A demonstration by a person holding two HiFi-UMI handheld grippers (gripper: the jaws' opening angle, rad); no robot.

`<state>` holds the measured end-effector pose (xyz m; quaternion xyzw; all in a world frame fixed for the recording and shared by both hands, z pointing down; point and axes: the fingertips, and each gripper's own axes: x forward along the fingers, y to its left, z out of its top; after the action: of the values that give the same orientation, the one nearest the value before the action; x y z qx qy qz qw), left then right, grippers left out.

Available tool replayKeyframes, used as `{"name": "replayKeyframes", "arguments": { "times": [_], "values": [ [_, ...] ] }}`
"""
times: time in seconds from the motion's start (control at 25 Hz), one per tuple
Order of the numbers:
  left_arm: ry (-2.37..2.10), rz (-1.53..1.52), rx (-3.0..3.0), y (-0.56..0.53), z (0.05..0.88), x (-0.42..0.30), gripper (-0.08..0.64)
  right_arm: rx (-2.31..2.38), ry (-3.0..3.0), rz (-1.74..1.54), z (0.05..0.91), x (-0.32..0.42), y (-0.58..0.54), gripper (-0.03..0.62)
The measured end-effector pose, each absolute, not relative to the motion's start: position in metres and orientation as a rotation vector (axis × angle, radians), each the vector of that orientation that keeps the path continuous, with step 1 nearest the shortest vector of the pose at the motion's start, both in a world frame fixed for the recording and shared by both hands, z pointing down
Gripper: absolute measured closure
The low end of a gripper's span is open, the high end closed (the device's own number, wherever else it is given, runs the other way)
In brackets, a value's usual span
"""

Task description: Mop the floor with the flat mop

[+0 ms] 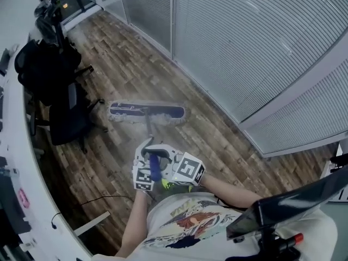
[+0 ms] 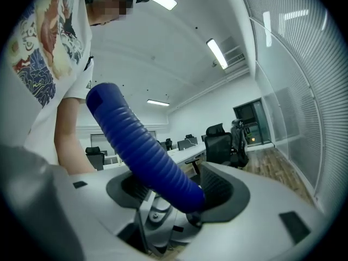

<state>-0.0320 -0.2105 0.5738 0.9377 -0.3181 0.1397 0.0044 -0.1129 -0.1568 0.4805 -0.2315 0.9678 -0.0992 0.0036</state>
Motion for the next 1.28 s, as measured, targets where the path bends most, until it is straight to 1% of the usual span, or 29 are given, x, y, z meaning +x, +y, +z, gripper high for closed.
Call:
{"name": "replayKeyframes", "arguments": {
  "times": [0.24, 0.36, 0.44, 0.56, 0.84, 1.08, 1.28],
  "values": [
    [-1.062, 0.476, 2.903, -0.14, 0.571, 0.02, 0.436, -0.648, 3.03, -0.34, 0.474, -0.056, -0.083, 0.327],
    [-1.109, 0.475, 2.884, -0.108, 0.575, 0.035, 0.436, -0.581, 3.048, -0.281, 0.476, -0.041, -0.049, 0.327],
    [-1.128, 0.468, 2.881, -0.097, 0.577, 0.041, 0.436, -0.55, 3.066, -0.202, 0.479, -0.034, -0.037, 0.327],
    [-1.138, 0.466, 2.884, -0.099, 0.584, 0.043, 0.435, -0.581, 3.056, -0.273, 0.486, -0.03, -0.04, 0.327],
    [-1.159, 0.387, 2.885, -0.142, 0.567, 0.029, 0.434, -0.514, 3.059, -0.099, 0.472, -0.046, -0.081, 0.33],
    [-1.21, 0.349, 2.874, -0.209, 0.57, -0.017, 0.436, -0.469, 3.113, -0.067, 0.481, -0.092, -0.145, 0.341],
    [-1.159, 0.364, 2.898, -0.289, 0.563, -0.055, 0.436, -0.491, 3.119, -0.071, 0.473, -0.135, -0.226, 0.341]
  ]
}}
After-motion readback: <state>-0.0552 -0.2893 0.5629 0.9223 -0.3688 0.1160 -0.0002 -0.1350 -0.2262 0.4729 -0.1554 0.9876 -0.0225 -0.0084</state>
